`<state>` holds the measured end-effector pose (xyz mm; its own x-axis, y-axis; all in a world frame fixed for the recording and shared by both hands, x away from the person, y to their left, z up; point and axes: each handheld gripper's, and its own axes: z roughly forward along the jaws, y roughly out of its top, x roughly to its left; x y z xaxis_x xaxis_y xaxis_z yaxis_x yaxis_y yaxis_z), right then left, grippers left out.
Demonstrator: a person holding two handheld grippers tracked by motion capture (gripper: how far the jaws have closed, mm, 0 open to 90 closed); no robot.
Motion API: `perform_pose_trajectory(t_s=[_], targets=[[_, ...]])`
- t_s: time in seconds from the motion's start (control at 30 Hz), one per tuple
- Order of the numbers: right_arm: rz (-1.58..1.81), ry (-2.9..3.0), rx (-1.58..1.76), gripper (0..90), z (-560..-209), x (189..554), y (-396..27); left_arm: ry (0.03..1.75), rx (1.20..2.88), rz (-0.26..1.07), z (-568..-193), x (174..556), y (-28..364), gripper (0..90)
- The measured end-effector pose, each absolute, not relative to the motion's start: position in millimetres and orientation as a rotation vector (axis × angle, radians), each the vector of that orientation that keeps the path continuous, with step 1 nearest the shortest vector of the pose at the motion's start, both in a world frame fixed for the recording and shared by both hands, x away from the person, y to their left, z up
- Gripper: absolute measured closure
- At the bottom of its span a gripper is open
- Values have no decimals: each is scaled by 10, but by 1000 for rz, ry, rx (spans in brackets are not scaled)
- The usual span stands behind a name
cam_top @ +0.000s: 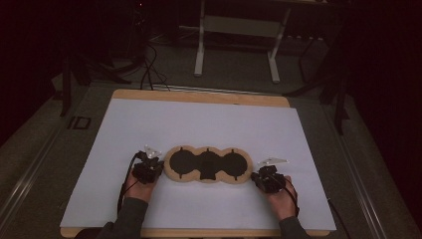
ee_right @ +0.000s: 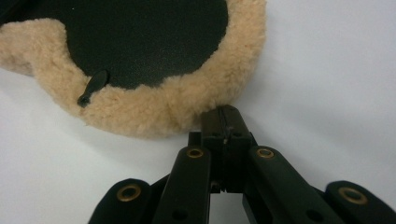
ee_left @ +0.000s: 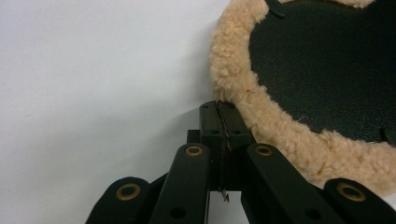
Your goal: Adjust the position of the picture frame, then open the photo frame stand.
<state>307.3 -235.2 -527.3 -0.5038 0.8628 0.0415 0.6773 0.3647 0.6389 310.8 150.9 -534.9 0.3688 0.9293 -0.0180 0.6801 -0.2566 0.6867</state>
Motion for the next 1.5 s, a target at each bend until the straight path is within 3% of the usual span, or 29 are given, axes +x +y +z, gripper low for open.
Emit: perform_pose_trajectory(t_s=[0.73,0.83,1.1,1.37,1.5], targets=[[876,2307,1353,897,-5283,3086,-2371,1387,2016,481,-5336,3099,1525,879],[865,2313,1346,900,-5278,3074,-2349,1378,2030,534,-5336,3107,1495,900],[869,2328,1332,900,-5275,3063,-2341,1386,2016,531,-5344,3143,1511,900],[860,2315,1324,815,-5242,3057,-2376,1357,1963,574,-5228,3101,1566,764],[902,2280,1340,776,-5211,3055,-2454,1263,1935,553,-5135,3028,1551,722]])
